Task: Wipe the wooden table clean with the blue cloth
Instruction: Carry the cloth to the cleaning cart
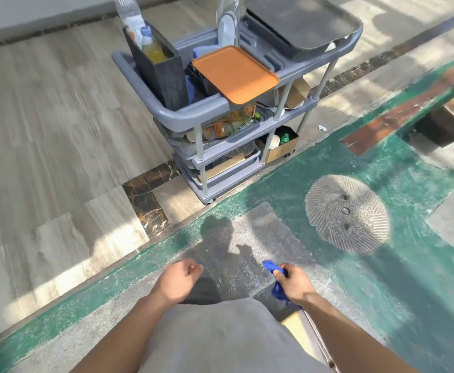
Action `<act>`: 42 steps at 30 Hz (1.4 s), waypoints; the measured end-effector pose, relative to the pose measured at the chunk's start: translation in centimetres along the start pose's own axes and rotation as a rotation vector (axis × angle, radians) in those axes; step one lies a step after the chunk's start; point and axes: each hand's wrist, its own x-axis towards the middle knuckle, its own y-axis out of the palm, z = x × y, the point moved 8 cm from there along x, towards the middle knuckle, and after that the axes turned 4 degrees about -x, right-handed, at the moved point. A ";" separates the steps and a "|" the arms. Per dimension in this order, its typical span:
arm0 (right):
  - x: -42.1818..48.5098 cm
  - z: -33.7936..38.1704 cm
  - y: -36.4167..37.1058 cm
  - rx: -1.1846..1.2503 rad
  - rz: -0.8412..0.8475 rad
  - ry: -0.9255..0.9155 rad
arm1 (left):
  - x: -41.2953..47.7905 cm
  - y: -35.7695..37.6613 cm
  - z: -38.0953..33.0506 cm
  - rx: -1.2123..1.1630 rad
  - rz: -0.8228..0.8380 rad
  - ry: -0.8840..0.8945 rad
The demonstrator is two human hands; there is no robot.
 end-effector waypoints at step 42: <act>40.1 51.9 -32.6 -0.510 -0.229 -0.864 | 35.8 -23.5 -26.2 0.092 -0.685 0.014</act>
